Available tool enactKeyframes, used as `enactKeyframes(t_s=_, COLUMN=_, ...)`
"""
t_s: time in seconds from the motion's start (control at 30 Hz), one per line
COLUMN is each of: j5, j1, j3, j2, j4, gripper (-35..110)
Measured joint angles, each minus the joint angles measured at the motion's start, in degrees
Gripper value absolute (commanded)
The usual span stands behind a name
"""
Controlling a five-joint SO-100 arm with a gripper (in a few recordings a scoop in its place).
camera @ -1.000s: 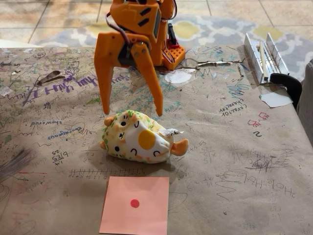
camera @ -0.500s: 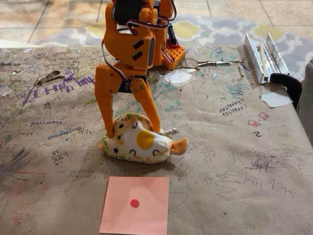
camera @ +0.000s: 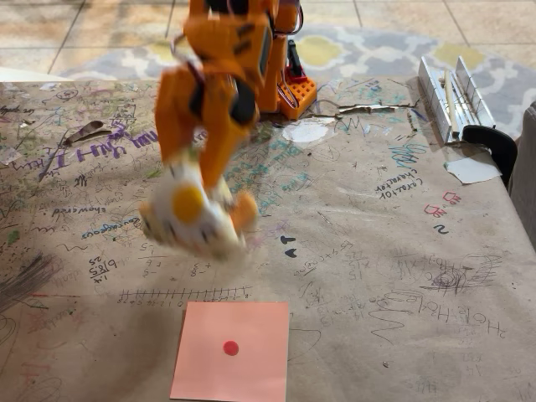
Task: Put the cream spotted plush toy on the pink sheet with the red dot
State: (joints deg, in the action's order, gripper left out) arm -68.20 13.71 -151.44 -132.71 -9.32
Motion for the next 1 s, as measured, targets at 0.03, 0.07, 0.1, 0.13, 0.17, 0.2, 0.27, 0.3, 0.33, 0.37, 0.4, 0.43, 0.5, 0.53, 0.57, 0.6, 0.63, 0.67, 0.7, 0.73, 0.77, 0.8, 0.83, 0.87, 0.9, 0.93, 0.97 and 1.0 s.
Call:
enactKeyframes(t_s=0.03, j5=1.93, j1=0.79, j3=0.0, j2=-4.92, j4=0.09, gripper=0)
enactKeyframes(t_s=0.07, j5=3.43, j1=1.41, j3=0.0, j2=-10.11, j4=0.62, gripper=0)
enactKeyframes(t_s=0.1, j5=4.39, j1=2.02, j3=0.0, j2=-15.21, j4=1.41, gripper=0)
enactKeyframes(t_s=0.13, j5=5.01, j1=2.46, j3=0.0, j2=-20.3, j4=2.55, gripper=0)
enactKeyframes(t_s=0.17, j5=5.36, j1=2.72, j3=0.0, j2=-25.4, j4=4.22, gripper=0)
enactKeyframes(t_s=0.2, j5=5.63, j1=2.9, j3=0.18, j2=-30.06, j4=5.8, gripper=0)
enactKeyframes(t_s=0.27, j5=5.98, j1=2.99, j3=1.58, j2=-37.0, j4=8.96, gripper=0)
enactKeyframes(t_s=0.3, j5=5.98, j1=2.99, j3=2.29, j2=-39.55, j4=9.93, gripper=0)
enactKeyframes(t_s=0.33, j5=5.98, j1=2.99, j3=2.81, j2=-41.31, j4=10.72, gripper=0)
enactKeyframes(t_s=0.37, j5=5.89, j1=2.99, j3=3.25, j2=-44.21, j4=11.25, gripper=0)
enactKeyframes(t_s=0.4, j5=5.89, j1=2.99, j3=4.04, j2=-46.85, j4=11.25, gripper=0)
enactKeyframes(t_s=0.43, j5=5.89, j1=2.81, j3=6.42, j2=-48.78, j4=11.34, gripper=0)
enactKeyframes(t_s=0.5, j5=4.66, j1=0.79, j3=14.24, j2=-52.38, j4=10.02, gripper=0)
enactKeyframes(t_s=0.53, j5=4.13, j1=-0.35, j3=18.63, j2=-54.23, j4=8.26, gripper=0)
enactKeyframes(t_s=0.57, j5=3.43, j1=-1.23, j3=23.38, j2=-55.37, j4=6.5, gripper=0)
enactKeyframes(t_s=0.6, j5=3.16, j1=-2.37, j3=28.3, j2=-56.43, j4=4.48, gripper=0)
enactKeyframes(t_s=0.63, j5=2.55, j1=-3.16, j3=32.7, j2=-57.13, j4=2.72, gripper=0)
enactKeyframes(t_s=0.67, j5=1.67, j1=-3.78, j3=36.83, j2=-57.74, j4=1.85, gripper=0)
enactKeyframes(t_s=0.7, j5=0.97, j1=-4.39, j3=40.08, j2=-58.54, j4=1.14, gripper=0)
enactKeyframes(t_s=0.73, j5=0.79, j1=-4.92, j3=43.42, j2=-58.97, j4=0.53, gripper=0)
enactKeyframes(t_s=0.77, j5=0.26, j1=-5.54, j3=45.79, j2=-59.59, j4=0.62, gripper=0)
enactKeyframes(t_s=0.8, j5=-0.53, j1=-5.8, j3=47.37, j2=-60.29, j4=0.26, gripper=0)
enactKeyframes(t_s=0.83, j5=-0.97, j1=-5.98, j3=48.43, j2=-61.0, j4=0.18, gripper=0)
enactKeyframes(t_s=0.87, j5=-1.23, j1=-6.15, j3=49.13, j2=-61.7, j4=0.09, gripper=0)
enactKeyframes(t_s=0.9, j5=-1.05, j1=-6.15, j3=49.83, j2=-61.96, j4=-0.44, gripper=0)
enactKeyframes(t_s=0.93, j5=-1.14, j1=-6.15, j3=50.27, j2=-62.14, j4=-0.79, gripper=0)
enactKeyframes(t_s=0.97, j5=-1.49, j1=-6.24, j3=50.27, j2=-62.23, j4=-1.05, gripper=0)
enactKeyframes(t_s=1.0, j5=-1.49, j1=-6.24, j3=50.36, j2=-62.23, j4=-1.05, gripper=0)
